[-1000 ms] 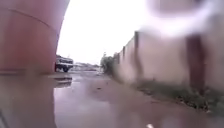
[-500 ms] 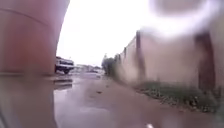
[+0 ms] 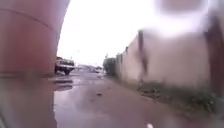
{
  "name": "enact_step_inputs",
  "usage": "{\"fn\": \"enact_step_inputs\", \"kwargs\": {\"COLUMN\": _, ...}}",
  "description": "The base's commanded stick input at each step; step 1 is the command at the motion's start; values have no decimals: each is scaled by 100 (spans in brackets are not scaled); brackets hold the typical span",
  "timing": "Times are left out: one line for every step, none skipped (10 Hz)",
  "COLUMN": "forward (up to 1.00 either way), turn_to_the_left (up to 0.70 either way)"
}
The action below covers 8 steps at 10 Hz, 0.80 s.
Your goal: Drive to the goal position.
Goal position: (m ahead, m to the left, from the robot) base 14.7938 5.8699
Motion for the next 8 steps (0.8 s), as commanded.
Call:
{"fn": "enact_step_inputs", "kwargs": {"forward": 50, "turn_to_the_left": 2}}
{"fn": "enact_step_inputs", "kwargs": {"forward": 50, "turn_to_the_left": 2}}
{"fn": "enact_step_inputs", "kwargs": {"forward": 50, "turn_to_the_left": 2}}
{"fn": "enact_step_inputs", "kwargs": {"forward": 50, "turn_to_the_left": 2}}
{"fn": "enact_step_inputs", "kwargs": {"forward": 50, "turn_to_the_left": 2}}
{"fn": "enact_step_inputs", "kwargs": {"forward": 50, "turn_to_the_left": 2}}
{"fn": "enact_step_inputs", "kwargs": {"forward": 50, "turn_to_the_left": 2}}
{"fn": "enact_step_inputs", "kwargs": {"forward": 50, "turn_to_the_left": 2}}
